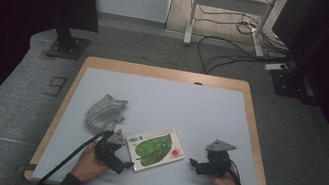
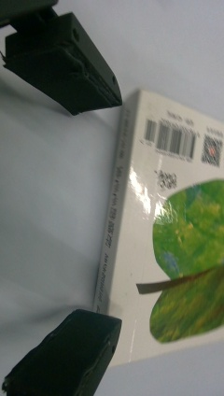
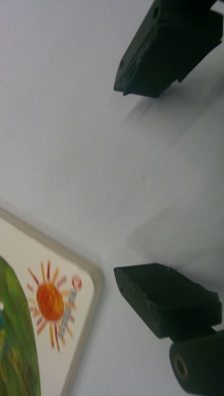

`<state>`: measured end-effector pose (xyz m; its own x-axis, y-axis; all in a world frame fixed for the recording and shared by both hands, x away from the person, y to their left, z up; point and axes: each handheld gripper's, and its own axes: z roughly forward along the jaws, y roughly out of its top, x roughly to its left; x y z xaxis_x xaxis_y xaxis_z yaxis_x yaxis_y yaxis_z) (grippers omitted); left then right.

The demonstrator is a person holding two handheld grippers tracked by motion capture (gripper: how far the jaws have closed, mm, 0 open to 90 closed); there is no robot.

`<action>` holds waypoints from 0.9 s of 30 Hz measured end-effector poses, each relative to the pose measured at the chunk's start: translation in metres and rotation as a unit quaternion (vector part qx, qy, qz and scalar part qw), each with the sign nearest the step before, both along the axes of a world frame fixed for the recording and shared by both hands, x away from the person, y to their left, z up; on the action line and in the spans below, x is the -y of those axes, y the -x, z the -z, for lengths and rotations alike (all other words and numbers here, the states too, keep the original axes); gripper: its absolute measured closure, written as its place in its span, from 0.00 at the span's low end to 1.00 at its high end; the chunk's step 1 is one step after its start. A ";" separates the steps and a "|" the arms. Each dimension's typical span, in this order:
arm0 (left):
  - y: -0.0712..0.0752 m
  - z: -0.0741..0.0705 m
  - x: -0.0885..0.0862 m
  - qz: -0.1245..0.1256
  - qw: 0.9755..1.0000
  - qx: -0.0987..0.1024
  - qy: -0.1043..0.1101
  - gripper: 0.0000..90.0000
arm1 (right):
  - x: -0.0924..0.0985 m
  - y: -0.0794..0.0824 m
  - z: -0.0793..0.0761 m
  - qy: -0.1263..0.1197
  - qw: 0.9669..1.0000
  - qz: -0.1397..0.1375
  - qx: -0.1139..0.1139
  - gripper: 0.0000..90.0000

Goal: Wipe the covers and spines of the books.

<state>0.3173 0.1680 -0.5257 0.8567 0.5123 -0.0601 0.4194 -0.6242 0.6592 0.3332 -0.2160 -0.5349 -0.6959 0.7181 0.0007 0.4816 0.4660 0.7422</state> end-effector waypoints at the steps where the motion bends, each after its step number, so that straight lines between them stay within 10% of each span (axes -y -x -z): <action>1: 0.001 0.000 0.002 0.000 1.000 0.002 0.001 0.00 | 0.000 0.000 0.000 -0.002 1.000 -0.003 0.001 0.14; 27: 0.005 0.002 0.006 0.006 1.000 0.012 -0.007 0.00 | -0.032 -0.015 -0.017 -0.003 0.999 -0.033 -0.016 0.00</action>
<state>0.3119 0.1621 -0.5278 0.8643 0.5019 -0.0331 0.3962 -0.6388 0.6595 0.3487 -0.1842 -0.5183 -0.7416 0.6702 0.0286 0.4736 0.4929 0.7299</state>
